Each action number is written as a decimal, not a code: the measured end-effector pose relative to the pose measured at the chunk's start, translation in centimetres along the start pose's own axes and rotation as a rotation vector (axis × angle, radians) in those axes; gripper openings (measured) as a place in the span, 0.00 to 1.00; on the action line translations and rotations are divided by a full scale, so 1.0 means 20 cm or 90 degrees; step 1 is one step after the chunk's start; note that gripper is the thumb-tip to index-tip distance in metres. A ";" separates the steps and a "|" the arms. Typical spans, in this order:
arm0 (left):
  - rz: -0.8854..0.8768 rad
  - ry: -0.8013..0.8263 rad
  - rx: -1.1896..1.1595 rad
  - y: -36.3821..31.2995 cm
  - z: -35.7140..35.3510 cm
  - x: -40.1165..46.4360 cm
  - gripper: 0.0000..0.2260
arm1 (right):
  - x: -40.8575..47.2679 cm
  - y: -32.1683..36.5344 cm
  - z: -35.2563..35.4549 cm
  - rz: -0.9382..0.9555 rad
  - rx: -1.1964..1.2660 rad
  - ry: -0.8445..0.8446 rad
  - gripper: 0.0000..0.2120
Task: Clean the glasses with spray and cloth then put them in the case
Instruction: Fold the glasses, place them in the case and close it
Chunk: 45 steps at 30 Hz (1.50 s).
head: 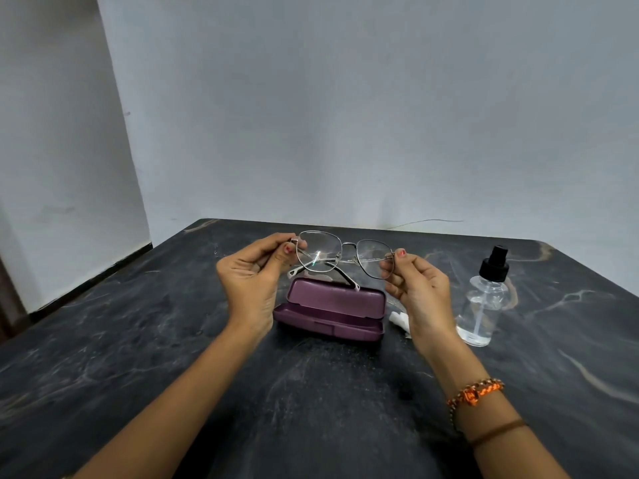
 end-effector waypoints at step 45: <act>0.387 -0.036 -0.177 0.21 0.69 0.28 0.21 | -0.45 -0.27 -0.59 -0.316 0.112 -0.031 0.06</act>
Point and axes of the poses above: each hand's wrist, its own x-axis towards the middle knuckle, its own z-axis out of the back of the hand, y = z × x, the point moved 6 cm from there along x, towards the middle knuckle, and after that the axes turned 15 degrees about z, right-handed, at the moved point
